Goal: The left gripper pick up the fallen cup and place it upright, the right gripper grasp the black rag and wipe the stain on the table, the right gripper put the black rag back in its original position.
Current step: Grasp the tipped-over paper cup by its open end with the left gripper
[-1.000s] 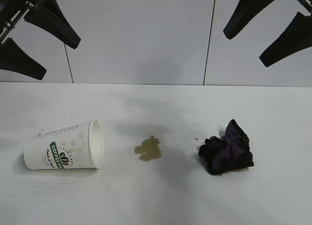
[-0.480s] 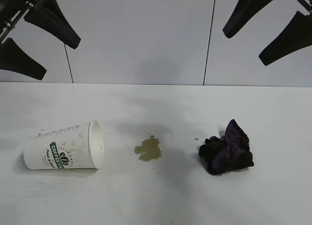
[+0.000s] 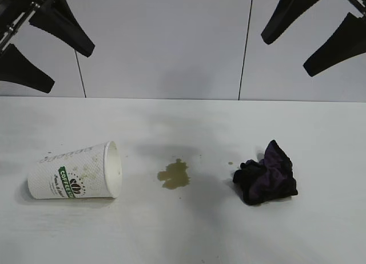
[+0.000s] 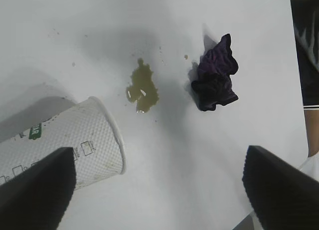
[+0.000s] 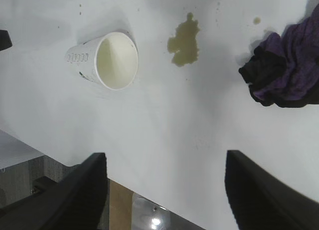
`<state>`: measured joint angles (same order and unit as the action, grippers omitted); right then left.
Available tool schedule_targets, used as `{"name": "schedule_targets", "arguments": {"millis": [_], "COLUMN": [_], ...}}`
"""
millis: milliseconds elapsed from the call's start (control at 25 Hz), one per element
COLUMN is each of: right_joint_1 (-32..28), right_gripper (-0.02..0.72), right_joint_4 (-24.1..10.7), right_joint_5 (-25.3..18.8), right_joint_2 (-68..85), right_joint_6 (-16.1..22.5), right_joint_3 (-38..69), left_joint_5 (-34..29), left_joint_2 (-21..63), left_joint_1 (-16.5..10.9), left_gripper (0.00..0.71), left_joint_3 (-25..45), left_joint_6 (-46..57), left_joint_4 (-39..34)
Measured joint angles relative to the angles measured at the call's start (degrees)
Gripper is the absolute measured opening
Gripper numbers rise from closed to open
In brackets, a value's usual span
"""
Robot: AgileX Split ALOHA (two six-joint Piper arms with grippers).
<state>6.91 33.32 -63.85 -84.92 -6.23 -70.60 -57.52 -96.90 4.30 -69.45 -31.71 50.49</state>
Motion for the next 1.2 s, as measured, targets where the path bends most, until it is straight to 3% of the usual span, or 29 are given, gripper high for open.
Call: {"name": "schedule_targets", "arguments": {"millis": [120,240,360,480,640,760,920,1200], "right_joint_1": [0.0,0.0,0.0,0.0,0.0,0.0,0.0,0.0], "right_gripper": [0.462,0.462,0.462,0.462,0.462,0.462,0.462,0.462], "right_joint_4": [0.0,0.0,0.0,0.0,0.0,0.0,0.0,0.0], "right_joint_5": [0.1,0.3,0.3,0.3,0.3,0.3,0.3,0.3], "right_joint_2": [0.0,0.0,0.0,0.0,0.0,0.0,0.0,0.0], "right_joint_6": [0.0,0.0,0.0,0.0,0.0,0.0,0.0,-0.2], "right_joint_3": [0.0,0.0,0.0,0.0,0.0,0.0,0.0,0.0], "left_joint_5": [-1.2,-2.5,-2.9,-2.4,2.1,5.1,4.7,3.1], "left_joint_2": [-0.1,-0.2,-0.2,-0.2,-0.3,-0.3,-2.1,-8.6], "left_joint_1": [0.1,1.5,6.1,12.9,22.1,26.5,29.2,31.9], "left_gripper": [0.654,0.654,0.654,0.654,0.654,0.659,0.678,0.690], "left_joint_3": [-0.7,-3.0,-6.2,-7.7,-7.7,-7.7,-7.7,-7.7], "left_joint_6": [-1.8,-11.3,-24.0,-31.4,-28.9,-23.5,-17.0,-16.3], "left_joint_4": [0.0,0.0,-1.8,-10.7,-30.2,-42.8,-52.2,-56.9]}}
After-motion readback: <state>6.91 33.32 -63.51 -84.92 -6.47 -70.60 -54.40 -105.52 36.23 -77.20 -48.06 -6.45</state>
